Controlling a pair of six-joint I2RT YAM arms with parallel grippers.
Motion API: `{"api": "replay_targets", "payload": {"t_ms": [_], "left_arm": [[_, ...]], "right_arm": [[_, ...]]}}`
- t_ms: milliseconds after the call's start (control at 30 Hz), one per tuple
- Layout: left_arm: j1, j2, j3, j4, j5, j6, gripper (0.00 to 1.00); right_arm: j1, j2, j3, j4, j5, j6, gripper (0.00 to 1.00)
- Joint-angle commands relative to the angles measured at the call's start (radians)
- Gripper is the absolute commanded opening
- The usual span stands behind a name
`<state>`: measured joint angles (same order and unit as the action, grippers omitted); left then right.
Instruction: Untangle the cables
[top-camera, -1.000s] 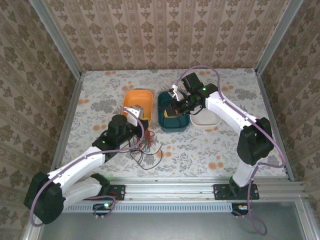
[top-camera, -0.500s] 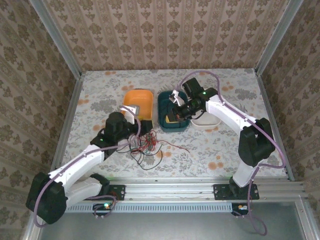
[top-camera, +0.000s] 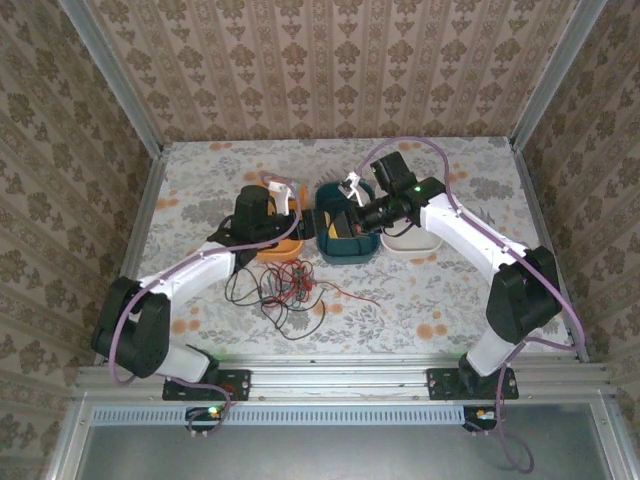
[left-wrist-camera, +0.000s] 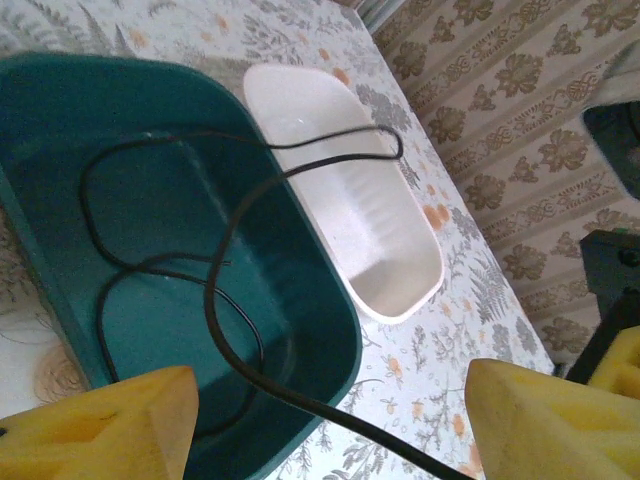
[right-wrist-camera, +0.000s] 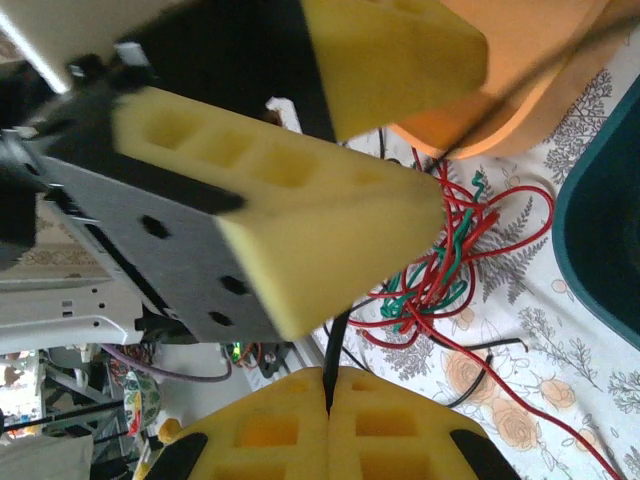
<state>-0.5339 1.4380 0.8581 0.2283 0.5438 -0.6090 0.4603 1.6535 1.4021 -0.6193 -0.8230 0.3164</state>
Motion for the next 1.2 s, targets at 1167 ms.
{"api": "replay_targets", "payload": {"t_ms": [1167], "left_arm": [[-0.202, -0.243, -0.106, -0.033, -0.629, 0.856, 0.71]], "right_arm": [[-0.083, -0.076, -0.059, 0.19, -0.318, 0.2, 0.04]]}}
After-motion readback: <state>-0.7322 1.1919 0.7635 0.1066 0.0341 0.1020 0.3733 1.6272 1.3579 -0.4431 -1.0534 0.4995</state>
